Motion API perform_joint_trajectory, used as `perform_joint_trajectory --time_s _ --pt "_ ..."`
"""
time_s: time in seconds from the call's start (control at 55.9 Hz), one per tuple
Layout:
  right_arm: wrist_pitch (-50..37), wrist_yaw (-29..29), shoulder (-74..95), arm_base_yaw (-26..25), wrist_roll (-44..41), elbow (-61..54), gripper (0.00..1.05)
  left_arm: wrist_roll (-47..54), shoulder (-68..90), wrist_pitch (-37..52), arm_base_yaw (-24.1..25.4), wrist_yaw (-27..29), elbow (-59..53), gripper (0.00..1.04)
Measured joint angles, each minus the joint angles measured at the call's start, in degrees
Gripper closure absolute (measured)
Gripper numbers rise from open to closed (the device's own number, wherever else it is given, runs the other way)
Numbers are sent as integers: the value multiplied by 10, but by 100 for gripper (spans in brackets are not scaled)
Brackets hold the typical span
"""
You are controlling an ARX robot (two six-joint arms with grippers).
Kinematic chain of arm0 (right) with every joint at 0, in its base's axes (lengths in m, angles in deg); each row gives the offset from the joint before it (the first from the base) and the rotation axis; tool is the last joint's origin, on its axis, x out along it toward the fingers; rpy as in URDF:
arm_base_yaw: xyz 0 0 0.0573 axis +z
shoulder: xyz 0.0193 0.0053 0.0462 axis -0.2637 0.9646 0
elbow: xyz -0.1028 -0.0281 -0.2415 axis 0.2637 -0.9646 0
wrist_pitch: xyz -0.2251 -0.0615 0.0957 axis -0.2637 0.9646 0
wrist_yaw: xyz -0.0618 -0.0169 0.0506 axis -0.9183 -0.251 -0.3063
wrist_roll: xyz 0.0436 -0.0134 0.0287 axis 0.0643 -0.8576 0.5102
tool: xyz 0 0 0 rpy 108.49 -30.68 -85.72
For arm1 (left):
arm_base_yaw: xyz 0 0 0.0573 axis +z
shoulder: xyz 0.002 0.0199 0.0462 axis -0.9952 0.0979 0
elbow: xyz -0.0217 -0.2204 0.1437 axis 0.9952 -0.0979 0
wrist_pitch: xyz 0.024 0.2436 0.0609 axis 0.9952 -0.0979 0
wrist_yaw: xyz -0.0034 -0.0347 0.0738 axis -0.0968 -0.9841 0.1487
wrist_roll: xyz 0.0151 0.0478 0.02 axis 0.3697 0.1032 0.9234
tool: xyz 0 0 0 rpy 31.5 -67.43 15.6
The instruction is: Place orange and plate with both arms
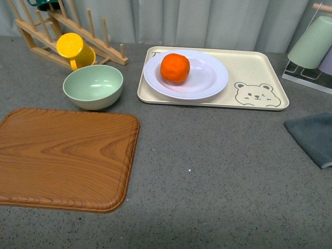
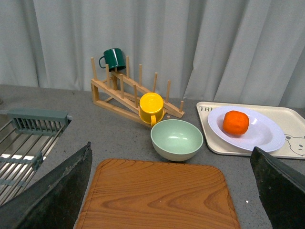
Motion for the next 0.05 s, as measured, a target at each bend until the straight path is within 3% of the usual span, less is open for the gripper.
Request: perform_joint_trajectory --time_s 0.054 --pt "0 0 0 0 0 0 9 0 0 0 0 0 0 6"
